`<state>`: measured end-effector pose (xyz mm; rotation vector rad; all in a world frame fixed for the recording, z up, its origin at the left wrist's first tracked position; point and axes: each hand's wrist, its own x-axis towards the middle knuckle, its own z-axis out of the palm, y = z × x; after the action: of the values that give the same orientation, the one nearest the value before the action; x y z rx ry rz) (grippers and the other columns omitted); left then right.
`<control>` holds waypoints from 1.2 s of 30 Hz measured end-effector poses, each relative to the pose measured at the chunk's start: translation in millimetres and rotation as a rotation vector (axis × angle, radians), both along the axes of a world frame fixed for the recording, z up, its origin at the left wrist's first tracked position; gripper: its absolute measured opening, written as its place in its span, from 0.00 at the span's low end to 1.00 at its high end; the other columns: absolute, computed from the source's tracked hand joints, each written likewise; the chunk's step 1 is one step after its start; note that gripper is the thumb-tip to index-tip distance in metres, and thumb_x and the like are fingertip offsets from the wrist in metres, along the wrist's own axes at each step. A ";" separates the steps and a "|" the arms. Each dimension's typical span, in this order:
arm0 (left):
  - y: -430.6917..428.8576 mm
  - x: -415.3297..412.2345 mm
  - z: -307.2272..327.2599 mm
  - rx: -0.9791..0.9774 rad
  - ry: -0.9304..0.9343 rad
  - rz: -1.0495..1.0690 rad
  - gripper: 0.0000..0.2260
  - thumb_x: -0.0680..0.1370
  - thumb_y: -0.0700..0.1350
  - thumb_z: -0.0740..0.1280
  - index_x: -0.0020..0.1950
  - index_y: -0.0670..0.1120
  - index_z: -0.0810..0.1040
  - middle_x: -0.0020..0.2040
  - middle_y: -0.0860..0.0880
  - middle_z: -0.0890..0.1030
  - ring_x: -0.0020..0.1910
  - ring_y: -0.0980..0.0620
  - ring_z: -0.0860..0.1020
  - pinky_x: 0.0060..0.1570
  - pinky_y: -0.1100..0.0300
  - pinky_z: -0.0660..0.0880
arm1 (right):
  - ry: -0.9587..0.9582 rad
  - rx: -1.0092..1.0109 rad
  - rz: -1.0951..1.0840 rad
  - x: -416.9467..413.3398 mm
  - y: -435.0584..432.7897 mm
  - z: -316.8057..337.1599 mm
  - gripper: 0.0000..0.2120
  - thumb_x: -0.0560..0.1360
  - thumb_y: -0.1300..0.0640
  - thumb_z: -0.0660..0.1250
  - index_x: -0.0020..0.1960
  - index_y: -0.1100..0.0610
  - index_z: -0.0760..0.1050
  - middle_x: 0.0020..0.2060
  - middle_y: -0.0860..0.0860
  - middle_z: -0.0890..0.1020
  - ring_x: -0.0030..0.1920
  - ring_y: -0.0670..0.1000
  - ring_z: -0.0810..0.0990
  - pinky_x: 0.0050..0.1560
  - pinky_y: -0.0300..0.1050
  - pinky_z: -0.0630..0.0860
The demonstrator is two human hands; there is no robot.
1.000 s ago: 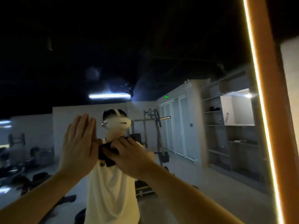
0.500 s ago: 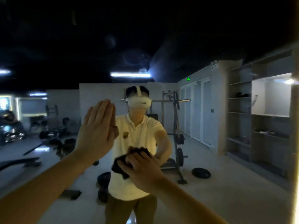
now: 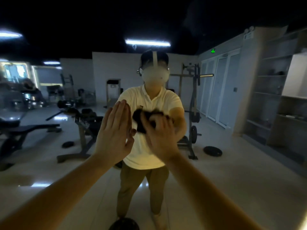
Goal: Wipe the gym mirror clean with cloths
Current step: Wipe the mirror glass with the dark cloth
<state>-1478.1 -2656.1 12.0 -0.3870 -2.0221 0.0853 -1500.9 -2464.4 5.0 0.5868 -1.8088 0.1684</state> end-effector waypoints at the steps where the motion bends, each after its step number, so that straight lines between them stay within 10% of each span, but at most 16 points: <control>1: -1.3 0.8 -7.4 -0.025 -0.022 -0.001 0.37 0.79 0.51 0.63 0.82 0.34 0.55 0.83 0.34 0.55 0.82 0.36 0.55 0.80 0.38 0.55 | -0.053 0.113 0.035 0.1 2.1 -36.1 0.24 0.78 0.52 0.67 0.73 0.53 0.73 0.57 0.53 0.70 0.55 0.54 0.72 0.56 0.54 0.77; 6: -15.5 -1.5 -25.6 -0.127 -0.100 -0.010 0.42 0.80 0.56 0.65 0.83 0.35 0.48 0.84 0.37 0.46 0.84 0.39 0.47 0.80 0.38 0.54 | -0.209 0.541 0.062 14.2 24.2 -119.3 0.23 0.70 0.53 0.76 0.64 0.47 0.79 0.48 0.47 0.78 0.47 0.49 0.75 0.49 0.46 0.78; 9: -14.8 -4.3 -26.8 -0.121 -0.137 -0.023 0.46 0.80 0.61 0.65 0.83 0.35 0.47 0.84 0.38 0.43 0.84 0.39 0.44 0.81 0.39 0.50 | -0.196 0.266 0.033 7.6 21.4 -54.6 0.02 0.80 0.45 0.68 0.50 0.42 0.77 0.42 0.46 0.79 0.45 0.49 0.76 0.51 0.56 0.78; 15: -27.8 -3.2 -26.7 -0.150 -0.108 -0.067 0.40 0.81 0.58 0.62 0.83 0.35 0.51 0.84 0.37 0.48 0.84 0.40 0.47 0.81 0.40 0.52 | -0.083 -0.242 0.010 -5.4 -1.8 -17.0 0.20 0.81 0.54 0.61 0.73 0.54 0.70 0.60 0.57 0.71 0.60 0.59 0.73 0.64 0.58 0.72; 27: -73.1 13.4 -111.1 -0.150 -0.192 -0.074 0.40 0.80 0.48 0.71 0.83 0.35 0.53 0.84 0.37 0.52 0.83 0.39 0.52 0.78 0.37 0.59 | -0.437 0.338 0.077 23.5 -39.7 -226.5 0.16 0.74 0.54 0.70 0.61 0.50 0.77 0.53 0.51 0.76 0.48 0.52 0.79 0.49 0.48 0.77; 31: -70.6 21.9 -105.6 -0.104 -0.225 -0.136 0.35 0.82 0.47 0.66 0.83 0.35 0.54 0.84 0.37 0.53 0.84 0.39 0.51 0.78 0.37 0.59 | -0.644 0.077 -0.015 46.0 -31.0 -243.1 0.18 0.69 0.55 0.79 0.56 0.50 0.79 0.53 0.50 0.78 0.50 0.52 0.81 0.48 0.48 0.82; 36: -55.8 39.7 -123.9 -0.011 -0.291 -0.277 0.34 0.81 0.44 0.68 0.82 0.35 0.58 0.84 0.37 0.53 0.83 0.38 0.51 0.78 0.36 0.59 | -0.782 -0.443 0.010 81.5 5.9 -233.7 0.09 0.80 0.55 0.65 0.60 0.50 0.77 0.54 0.41 0.79 0.52 0.39 0.79 0.52 0.34 0.75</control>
<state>-1438.4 -2711.9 -111.9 -0.7166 -2.2318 -0.1387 -1419.4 -2458.5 -228.6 0.2106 -2.4066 0.8793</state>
